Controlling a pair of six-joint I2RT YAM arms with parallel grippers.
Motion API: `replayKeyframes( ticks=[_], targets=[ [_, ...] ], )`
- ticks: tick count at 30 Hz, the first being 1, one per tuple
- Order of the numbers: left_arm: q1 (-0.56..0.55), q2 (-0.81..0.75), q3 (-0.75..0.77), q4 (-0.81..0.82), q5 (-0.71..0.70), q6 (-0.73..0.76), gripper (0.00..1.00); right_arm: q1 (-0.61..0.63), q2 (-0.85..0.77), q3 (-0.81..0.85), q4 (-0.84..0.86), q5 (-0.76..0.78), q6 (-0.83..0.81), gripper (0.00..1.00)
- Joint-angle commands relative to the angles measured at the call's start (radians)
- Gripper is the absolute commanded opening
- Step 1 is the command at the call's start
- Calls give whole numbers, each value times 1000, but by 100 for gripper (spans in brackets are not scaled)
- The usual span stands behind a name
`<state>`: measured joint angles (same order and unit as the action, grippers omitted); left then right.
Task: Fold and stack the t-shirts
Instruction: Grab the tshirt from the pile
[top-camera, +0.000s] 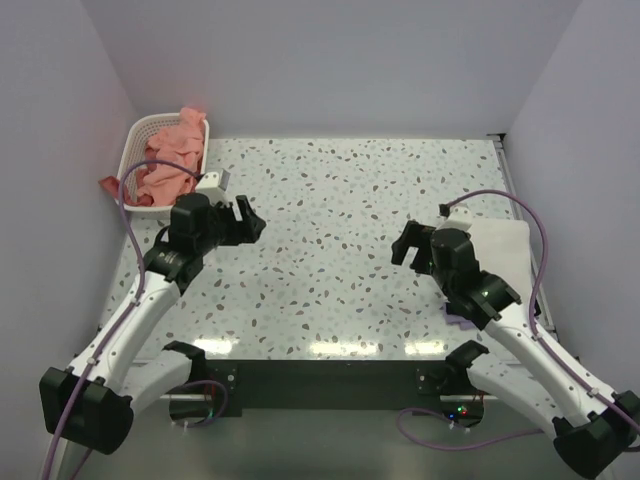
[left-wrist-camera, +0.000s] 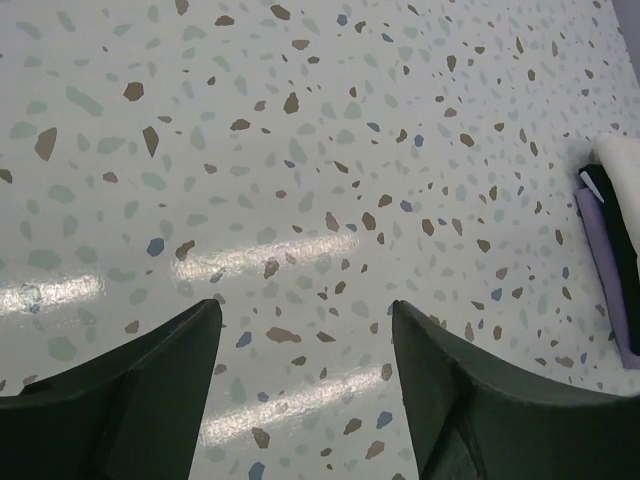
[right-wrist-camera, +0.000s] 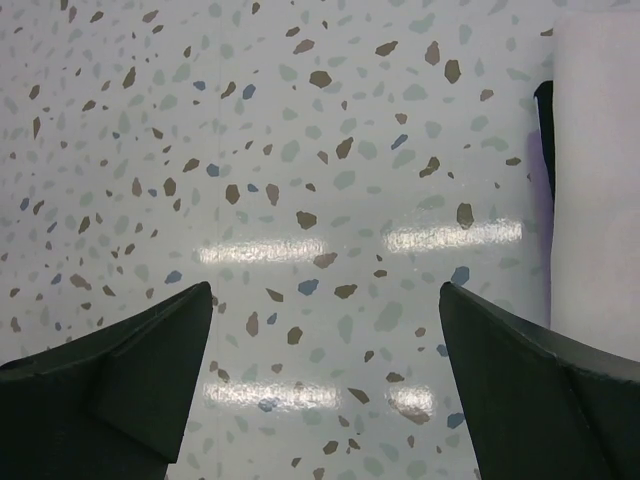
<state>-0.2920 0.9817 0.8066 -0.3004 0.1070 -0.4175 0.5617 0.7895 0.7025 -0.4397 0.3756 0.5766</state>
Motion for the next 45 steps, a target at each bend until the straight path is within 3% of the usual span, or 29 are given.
replayKeyframes(
  ticks=[1,8,17,22,30,35,39,42,43,45],
  targets=[
    [4,14,57,40,0,-21,77,0,-24,18,-10,26,-30,99],
    [4,47,106,46,-111,-38,100,1,-29,28,-17,36,-55,99],
    [13,251,318,-2,-467,-99,100,1,4,41,-5,2,-67,99],
    [97,494,566,-73,-578,-84,100,0,23,19,50,-76,-69,99],
    [333,831,831,-144,-573,-86,100,1,120,28,108,-161,-69,99],
    [424,978,896,-155,-541,-90,100,1,143,5,154,-170,-72,99],
    [455,1048,927,-123,-514,-80,97,0,160,3,160,-191,-73,99],
    [464,1089,936,-79,-468,-67,86,0,159,-9,170,-193,-72,99],
    [465,1098,942,-80,-463,-66,72,0,159,-9,170,-193,-72,99],
    [465,1118,962,-88,-458,-67,61,0,157,-14,168,-198,-77,99]
  ],
)
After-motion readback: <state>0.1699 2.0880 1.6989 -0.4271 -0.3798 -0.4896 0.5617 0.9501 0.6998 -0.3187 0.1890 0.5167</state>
